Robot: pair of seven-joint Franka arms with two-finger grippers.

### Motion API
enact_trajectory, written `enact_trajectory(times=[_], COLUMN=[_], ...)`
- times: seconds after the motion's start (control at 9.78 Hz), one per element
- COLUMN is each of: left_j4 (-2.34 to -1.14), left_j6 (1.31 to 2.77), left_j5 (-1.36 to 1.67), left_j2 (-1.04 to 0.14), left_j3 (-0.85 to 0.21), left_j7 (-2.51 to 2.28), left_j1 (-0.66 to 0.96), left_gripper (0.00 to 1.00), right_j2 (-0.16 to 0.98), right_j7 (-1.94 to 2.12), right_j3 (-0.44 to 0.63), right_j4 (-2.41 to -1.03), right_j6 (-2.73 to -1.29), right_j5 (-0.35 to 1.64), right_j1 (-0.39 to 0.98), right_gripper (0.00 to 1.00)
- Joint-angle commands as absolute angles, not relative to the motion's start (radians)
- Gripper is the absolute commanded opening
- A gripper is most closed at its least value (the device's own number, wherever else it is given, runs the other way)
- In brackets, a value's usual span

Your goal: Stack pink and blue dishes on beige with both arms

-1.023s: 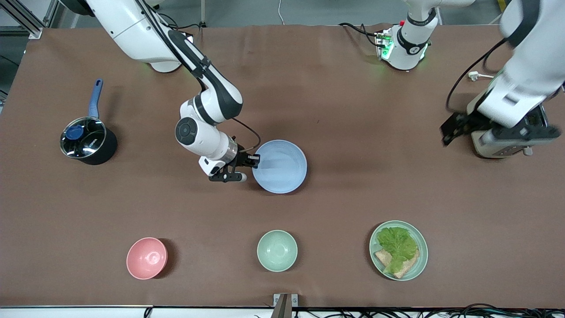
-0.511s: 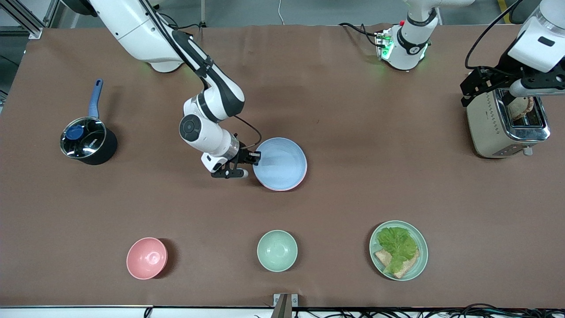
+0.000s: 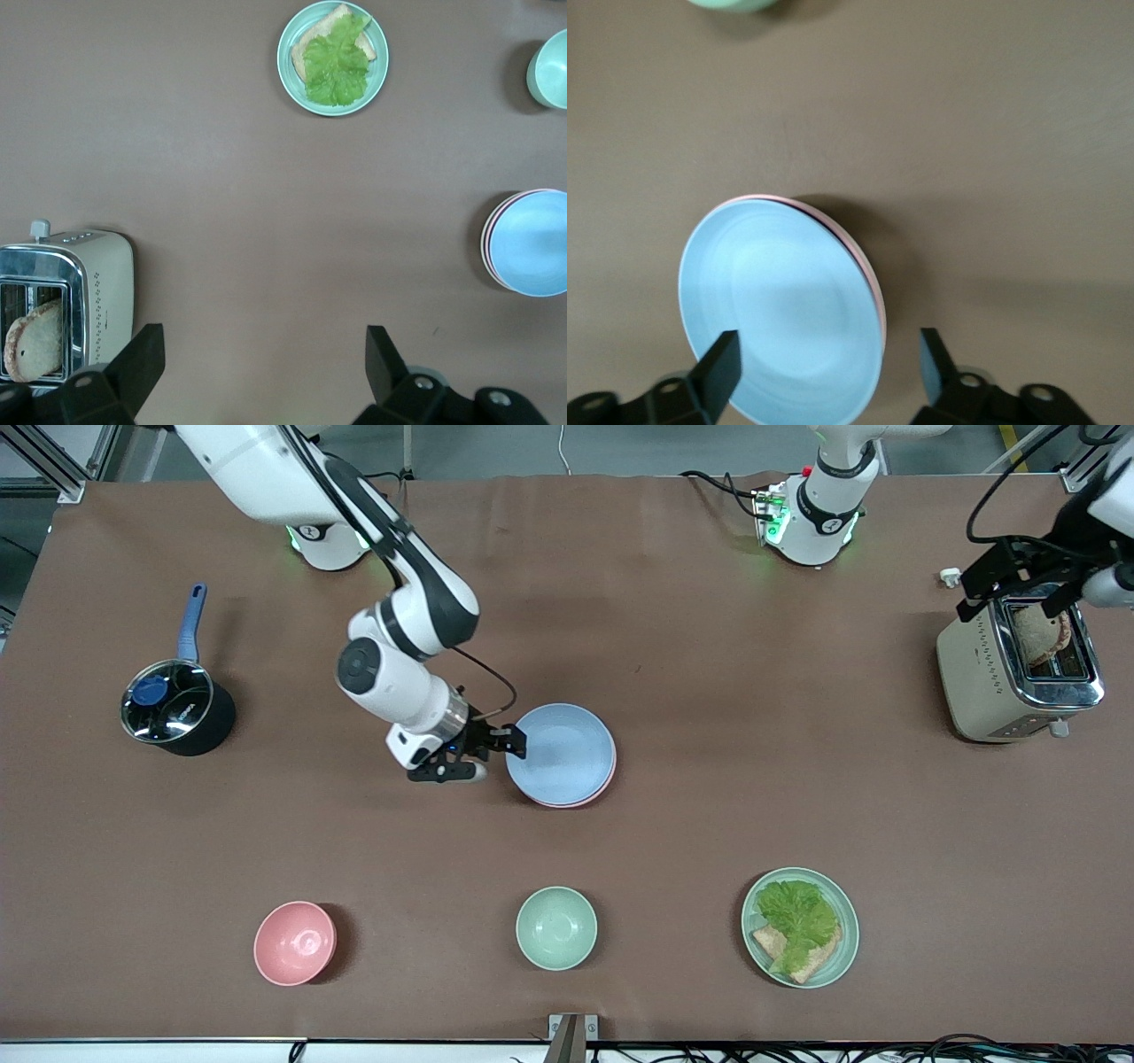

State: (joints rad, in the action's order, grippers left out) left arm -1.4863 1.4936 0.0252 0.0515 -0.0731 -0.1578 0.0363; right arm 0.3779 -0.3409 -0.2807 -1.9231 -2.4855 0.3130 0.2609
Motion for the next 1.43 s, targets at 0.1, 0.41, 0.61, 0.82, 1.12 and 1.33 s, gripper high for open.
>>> enact_trajectory(times=[0.1, 0.41, 0.61, 0.82, 1.12, 1.33], left_j4=[-1.473, -1.522, -1.522, -1.538, -1.532, -1.535], left_j6=[1.477, 1.534, 1.534, 1.534, 1.525, 1.517], left_j5=[0.028, -0.012, 0.003, 0.011, 0.04, 0.028], left_j2=[0.014, 0.046, 0.052, 0.067, 0.064, 0.064], left_j3=[-0.08, -0.087, -0.087, -0.087, -0.075, -0.072], left_j7=[-0.143, -0.134, -0.127, -0.127, -0.133, -0.126], left_j1=[0.026, 0.025, 0.023, 0.032, 0.044, 0.048], left_gripper=[1.0, 1.0, 1.0, 1.0, 1.0, 0.99], right_j2=[0.139, 0.058, 0.037, 0.035, 0.035, 0.028], right_j7=[-0.362, -0.35, -0.24, -0.081, -0.06, -0.067], right_j3=[-0.25, -0.059, 0.035, 0.131, 0.158, 0.15], right_j4=[-1.957, -1.84, -1.751, -1.63, -1.492, -1.44], right_j6=[-2.283, -2.052, -1.932, -1.753, -1.544, -1.461], right_j5=[0.105, 0.028, 0.028, 0.028, 0.029, 0.029], right_j1=[0.088, 0.084, 0.084, 0.084, 0.069, 0.048], right_gripper=[1.0, 1.0, 1.0, 1.0, 1.0, 1.0])
